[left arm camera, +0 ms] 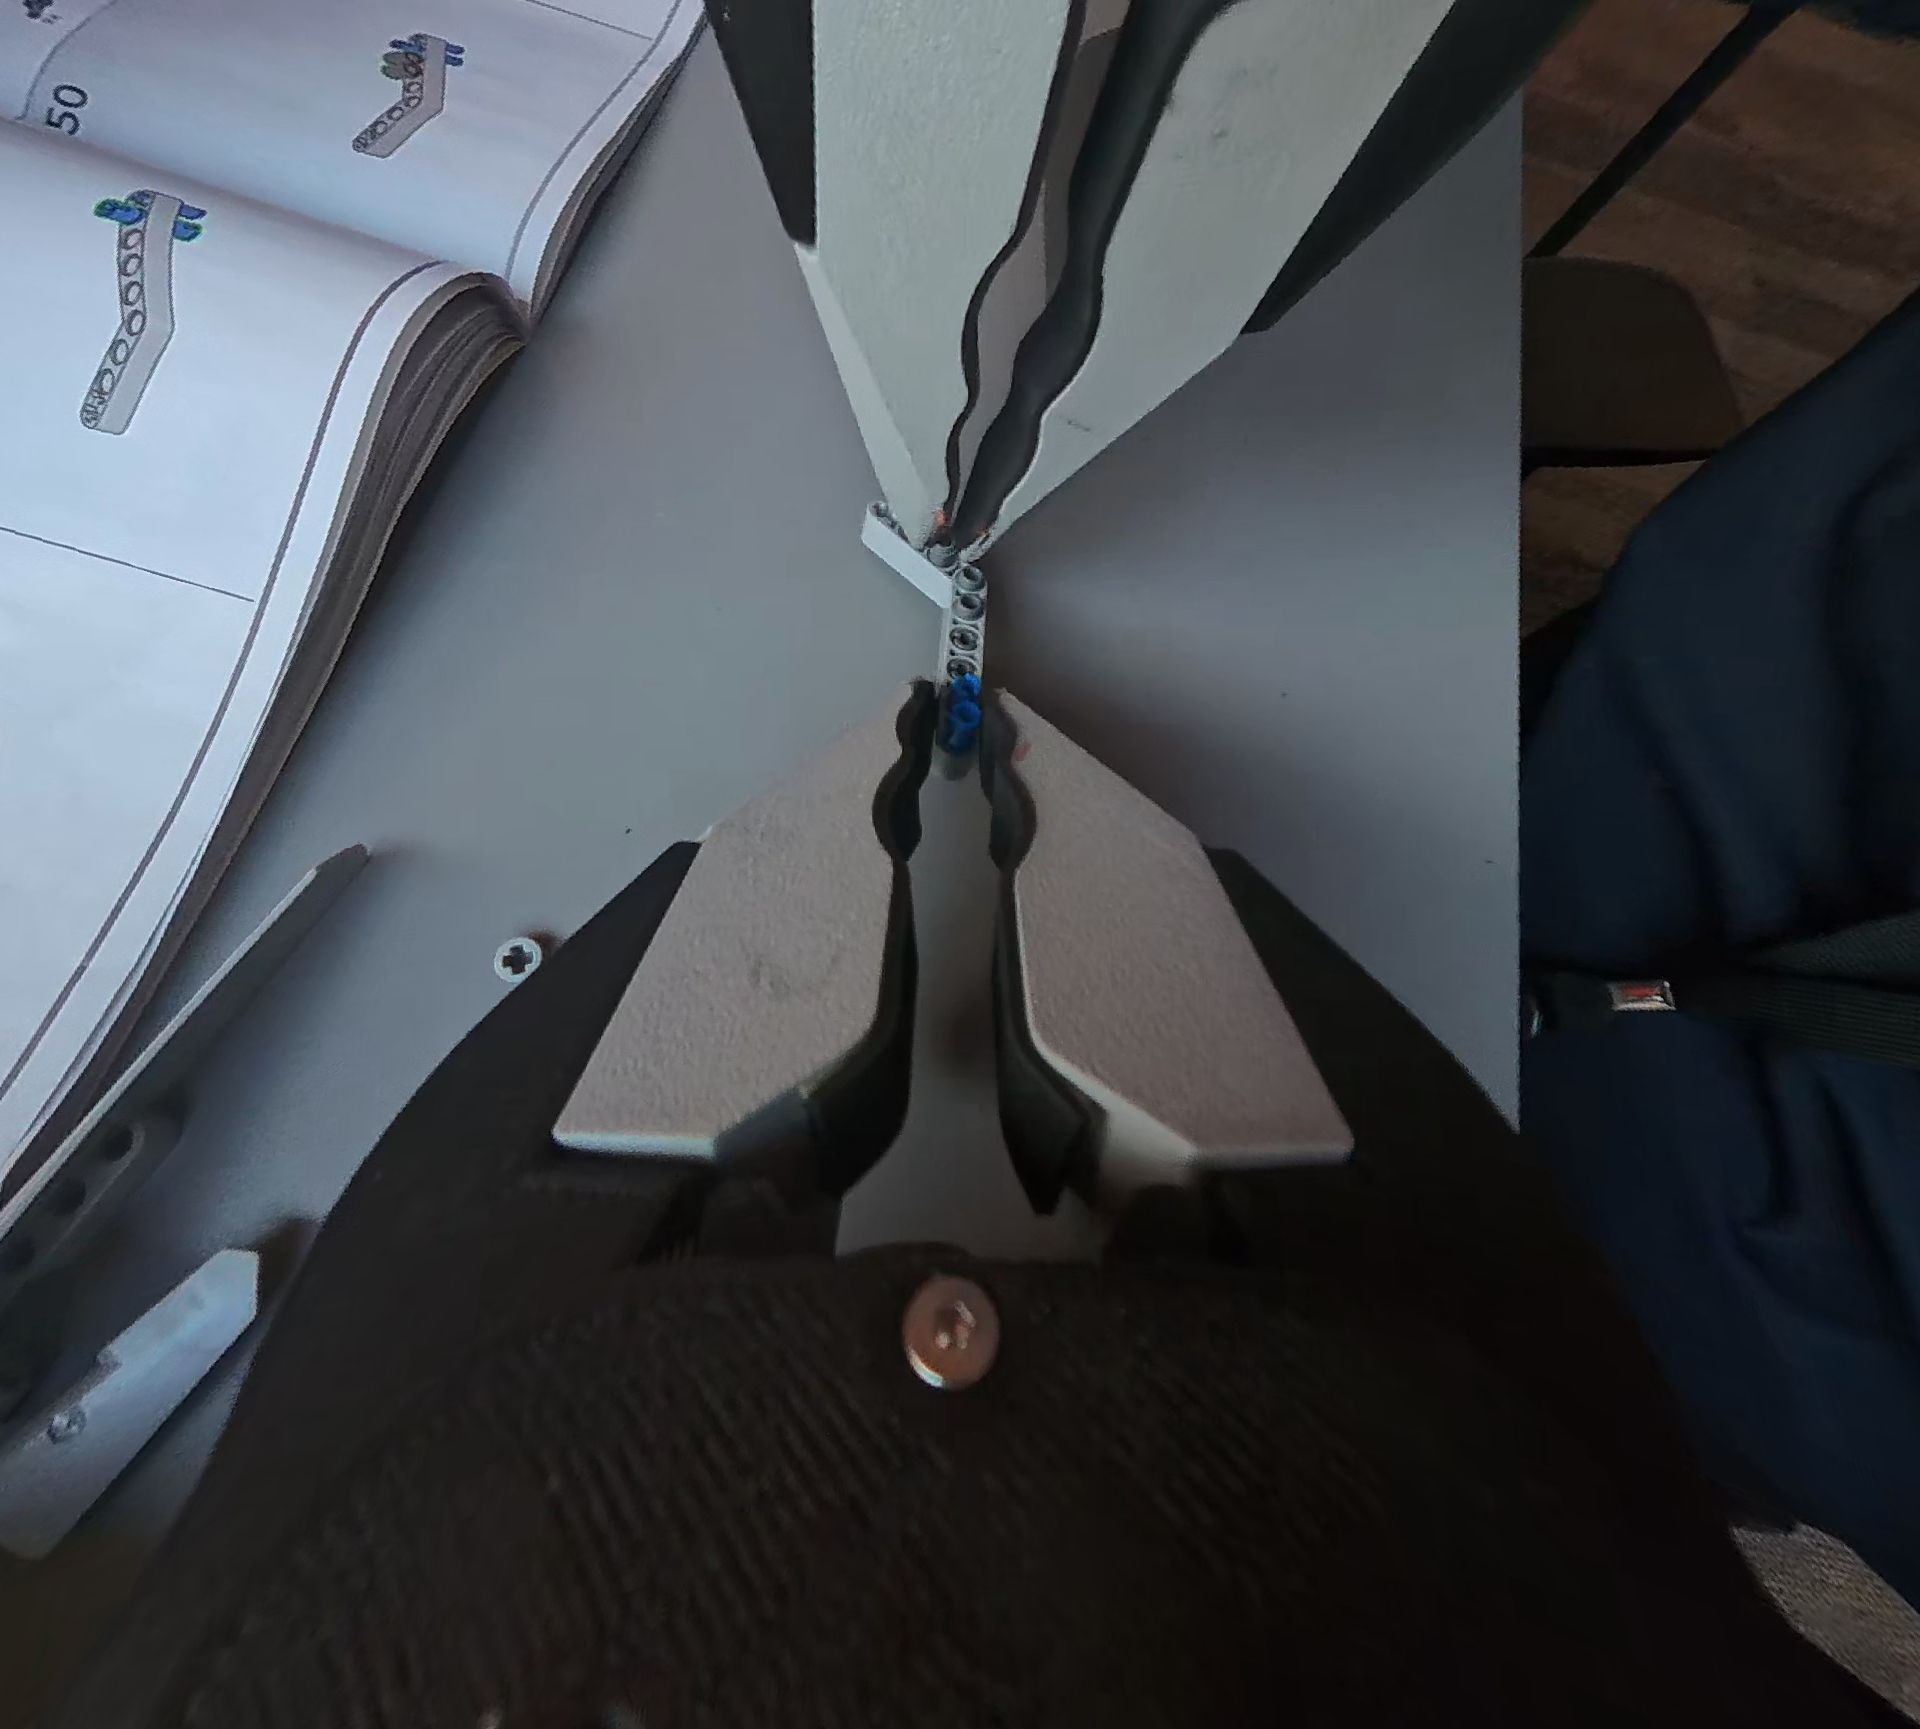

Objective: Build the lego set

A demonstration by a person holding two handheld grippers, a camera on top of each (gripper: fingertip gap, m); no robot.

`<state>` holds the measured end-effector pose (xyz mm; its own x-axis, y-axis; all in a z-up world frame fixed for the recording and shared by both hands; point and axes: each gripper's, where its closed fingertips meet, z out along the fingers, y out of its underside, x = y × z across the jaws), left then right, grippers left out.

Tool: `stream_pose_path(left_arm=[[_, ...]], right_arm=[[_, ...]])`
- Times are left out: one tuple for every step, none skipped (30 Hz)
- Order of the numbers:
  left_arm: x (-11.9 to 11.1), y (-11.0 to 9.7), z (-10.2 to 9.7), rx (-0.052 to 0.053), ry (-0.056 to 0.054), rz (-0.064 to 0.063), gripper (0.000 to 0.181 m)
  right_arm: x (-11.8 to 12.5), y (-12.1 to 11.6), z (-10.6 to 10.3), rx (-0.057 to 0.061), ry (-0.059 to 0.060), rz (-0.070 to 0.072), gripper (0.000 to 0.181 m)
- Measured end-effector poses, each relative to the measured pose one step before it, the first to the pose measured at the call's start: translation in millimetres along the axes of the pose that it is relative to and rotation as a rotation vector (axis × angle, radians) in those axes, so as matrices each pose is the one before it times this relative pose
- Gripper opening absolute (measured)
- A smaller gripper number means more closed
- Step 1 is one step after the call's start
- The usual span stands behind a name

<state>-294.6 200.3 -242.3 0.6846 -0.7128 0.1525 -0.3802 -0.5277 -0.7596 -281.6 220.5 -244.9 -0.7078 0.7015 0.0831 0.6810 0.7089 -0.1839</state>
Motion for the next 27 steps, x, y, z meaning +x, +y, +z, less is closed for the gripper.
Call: stream_pose_path(left_arm=[[0.07,-0.07,0.10,0.0003,-0.0003,0.0014,0.004],[0.01,0.02,-0.01,-0.0002,-0.0001,-0.0004,0.004],[-0.01,-0.04,0.02,0.0003,0.0000,0.0001,0.004],[0.00,0.05,-0.06,0.0004,-0.0007,0.0007,0.004],[-0.05,0.07,0.03,0.0003,0.0000,-0.0005,0.004],[-0.03,0.04,-0.01,0.0003,0.0012,-0.0024,0.004],[-0.29,-0.12,-0.10,0.0006,0.0012,-0.0042,0.004],[-0.28,-0.05,-0.08,0.0008,0.0017,-0.0048,0.004],[0.04,-0.08,0.06,0.0002,0.0032,-0.0033,0.005],[-0.02,0.04,0.03,0.0000,0.0012,-0.0015,0.005],[0.08,0.01,0.05,0.0002,-0.0007,0.0014,0.005],[-0.01,0.03,0.03,0.0000,-0.0013,0.0015,0.004],[0.29,0.31,0.12,-0.0007,0.0024,-0.0020,0.005],[-0.83,-0.48,-0.65,0.0041,-0.0055,-0.0009,0.004],[-0.07,0.35,0.03,-0.0009,0.0009,-0.0028,0.005],[-0.28,0.07,-0.25,-0.0007,-0.0036,0.0013,0.005],[-1.05,0.04,-0.40,0.0017,-0.0046,-0.0041,0.004],[-0.14,0.01,-0.02,-0.0001,0.0048,-0.0067,0.005],[-0.02,0.02,-0.03,-0.0002,0.0029,-0.0040,0.005],[-0.18,0.11,-0.03,-0.0006,0.0007,-0.0022,0.004],[-0.73,0.24,-0.16,-0.0004,-0.0043,-0.0014,0.004],[-0.57,0.62,-0.12,-0.0024,-0.0024,-0.0015,0.005],[-0.08,0.39,0.07,-0.0023,-0.0005,-0.0004,0.004],[0.65,0.37,0.36,-0.0027,0.0011,0.0042,0.004],[0.09,0.19,0.25,-0.0019,-0.0013,0.0029,0.004],[-0.16,0.02,-0.06,-0.0004,-0.0001,-0.0018,0.004],[-0.11,0.07,0.04,-0.0001,0.0025,-0.0039,0.004]], right_arm=[[-0.08,0.28,-0.10,-0.0072,-0.0008,-0.0057,0.001],[-0.01,0.19,-0.04,-0.0084,0.0001,-0.0049,0.001],[0.03,0.04,0.01,-0.0059,-0.0002,-0.0030,0.001],[0.00,-0.08,0.18,-0.0008,0.0028,-0.0098,0.001],[0.02,-0.05,0.07,0.0052,0.0073,-0.0131,0.001],[0.02,-0.05,0.10,0.0084,0.0109,-0.0053,0.001],[0.19,-0.14,0.10,0.0090,0.0149,0.0004,0.001],[0.05,0.01,0.06,0.0092,0.0178,-0.0010,0.001],[0.03,0.08,0.04,0.0099,0.0210,-0.0097,0.001],[0.15,0.11,-0.16,0.0097,0.0213,-0.0096,0.001],[-0.11,0.17,-0.16,0.0109,0.0175,-0.0025,0.001],[-0.08,0.55,-0.18,0.0115,0.0131,0.0025,0.001],[-0.93,2.45,1.21,0.0036,0.0061,0.0043,0.002],[-0.81,-0.46,1.38,0.0275,0.0067,0.0069,0.001],[-0.14,-0.79,0.35,0.0298,0.0065,0.0089,0.001],[0.84,-0.46,0.17,0.0229,0.0078,0.0100,0.001],[1.19,-0.40,0.44,0.0171,0.0071,0.0121,0.001],[0.41,-0.32,0.10,0.0125,-0.0009,0.0091,0.001],[0.08,-0.22,-0.03,0.0043,-0.0039,0.0052,0.001],[0.08,-0.45,-0.02,0.0003,-0.0004,0.0058,0.001],[0.83,-0.64,0.08,0.0049,0.0069,0.0070,0.001],[1.19,-0.90,-0.16,0.0164,0.0104,0.0061,0.001],[1.06,-0.65,-0.32,0.0235,0.0092,0.0072,0.001],[1.10,-0.53,-1.04,0.0286,0.0101,0.0069,0.002],[0.27,-0.96,-1.37,0.0319,0.0017,0.0117,0.003],[0.13,-1.70,-1.48,0.0332,-0.0044,0.0229,0.002],[-0.38,-1.97,-1.50,0.0335,-0.0121,0.0255,0.004]])
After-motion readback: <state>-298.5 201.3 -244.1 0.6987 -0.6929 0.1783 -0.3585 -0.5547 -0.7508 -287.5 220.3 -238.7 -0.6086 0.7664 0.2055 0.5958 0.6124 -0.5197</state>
